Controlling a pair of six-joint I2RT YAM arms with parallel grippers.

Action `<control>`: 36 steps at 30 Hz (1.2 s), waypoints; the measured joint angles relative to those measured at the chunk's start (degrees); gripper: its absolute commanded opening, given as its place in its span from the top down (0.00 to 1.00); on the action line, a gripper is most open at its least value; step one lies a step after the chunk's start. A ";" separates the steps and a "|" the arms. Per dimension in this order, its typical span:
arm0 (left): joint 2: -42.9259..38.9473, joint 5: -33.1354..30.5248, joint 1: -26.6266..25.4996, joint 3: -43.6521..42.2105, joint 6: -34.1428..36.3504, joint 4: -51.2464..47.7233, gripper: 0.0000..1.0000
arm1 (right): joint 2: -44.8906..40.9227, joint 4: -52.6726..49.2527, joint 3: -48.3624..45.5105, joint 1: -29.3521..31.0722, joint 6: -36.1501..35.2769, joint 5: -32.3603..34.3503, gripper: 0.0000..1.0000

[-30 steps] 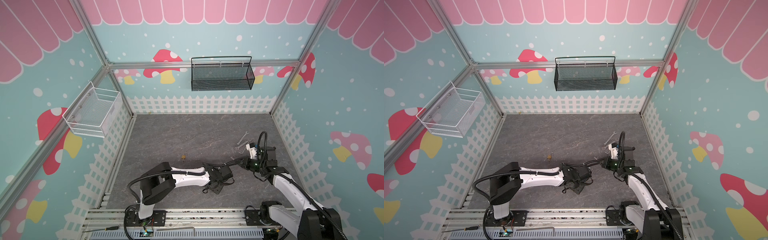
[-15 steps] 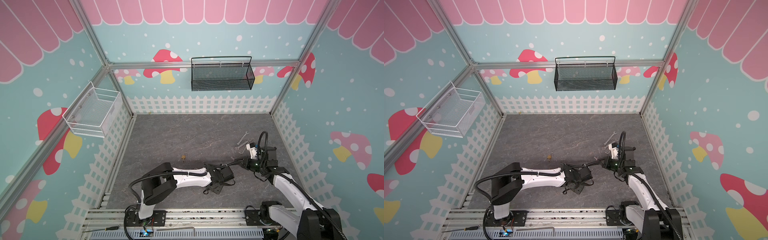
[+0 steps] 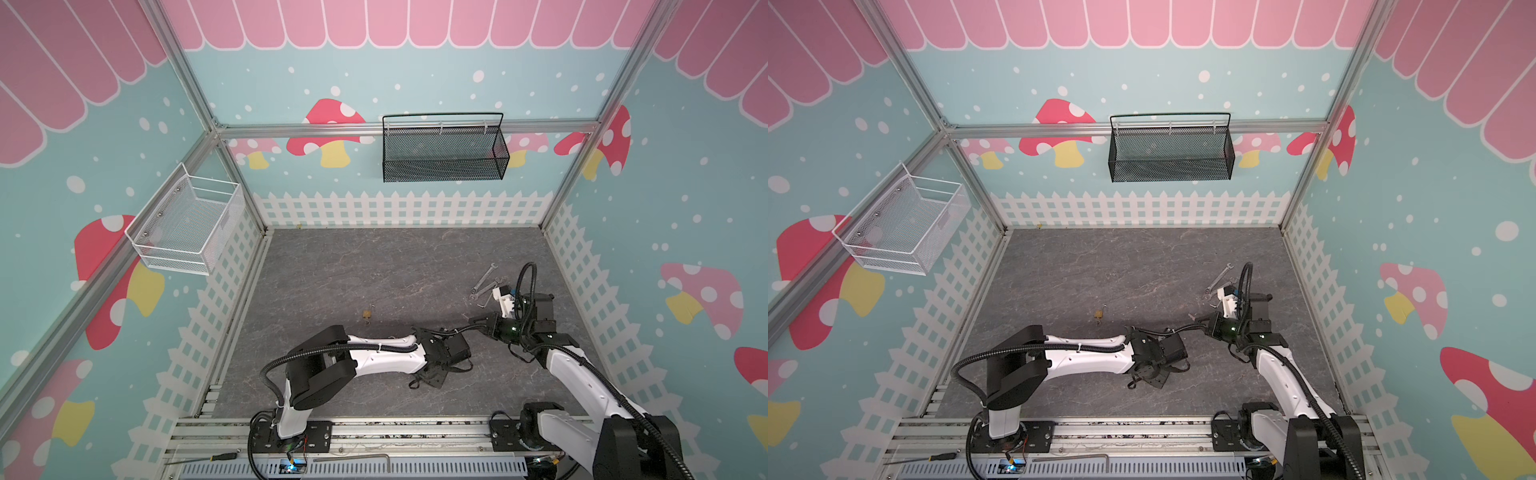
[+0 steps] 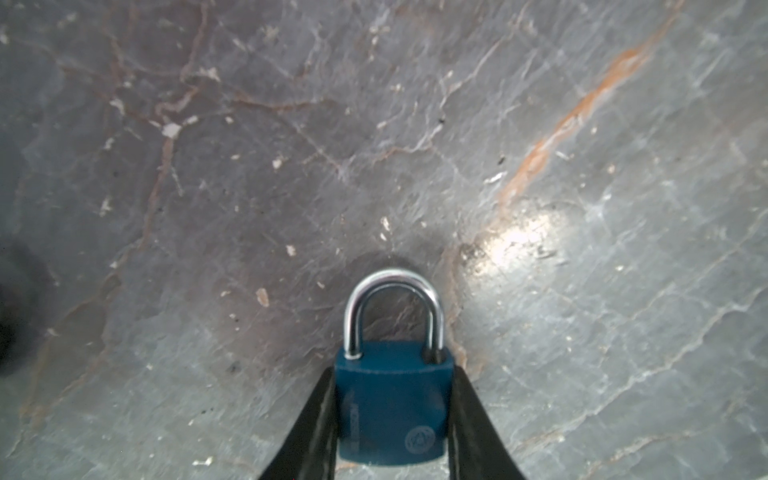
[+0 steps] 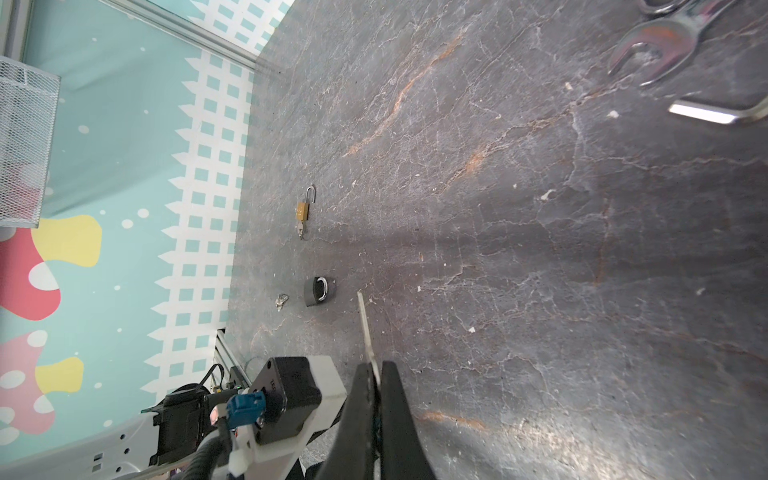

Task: Unlock with the key
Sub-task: 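Lift the blue padlock with the left gripper while the right brings the key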

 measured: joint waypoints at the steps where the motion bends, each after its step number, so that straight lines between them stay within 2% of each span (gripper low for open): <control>1: 0.00 0.00 0.02 0.00 -0.22 0.02 0.83 | -0.02 -0.02 0.00 0.00 -0.02 -0.02 1.00; 9: -3.13 0.96 1.92 -2.67 -4.55 1.33 1.00 | -1.07 -3.23 1.55 -0.04 -1.86 0.87 1.00; 19: -23.82 1.99 10.71 -12.33 -16.39 7.89 1.00 | -2.67 -7.21 5.51 -0.24 -3.45 3.23 1.00; 22: -27.06 2.51 13.92 -14.27 -20.11 9.11 1.00 | -2.49 -8.37 6.32 0.68 -3.48 4.61 1.00; 29: -27.21 3.04 19.69 -14.51 -28.87 9.35 1.00 | -0.44 -8.70 8.76 10.27 -2.29 10.36 1.00; 36: -23.74 3.93 22.51 -13.53 -35.93 7.52 1.00 | 0.11 -2.43 6.58 22.53 4.44 16.11 1.00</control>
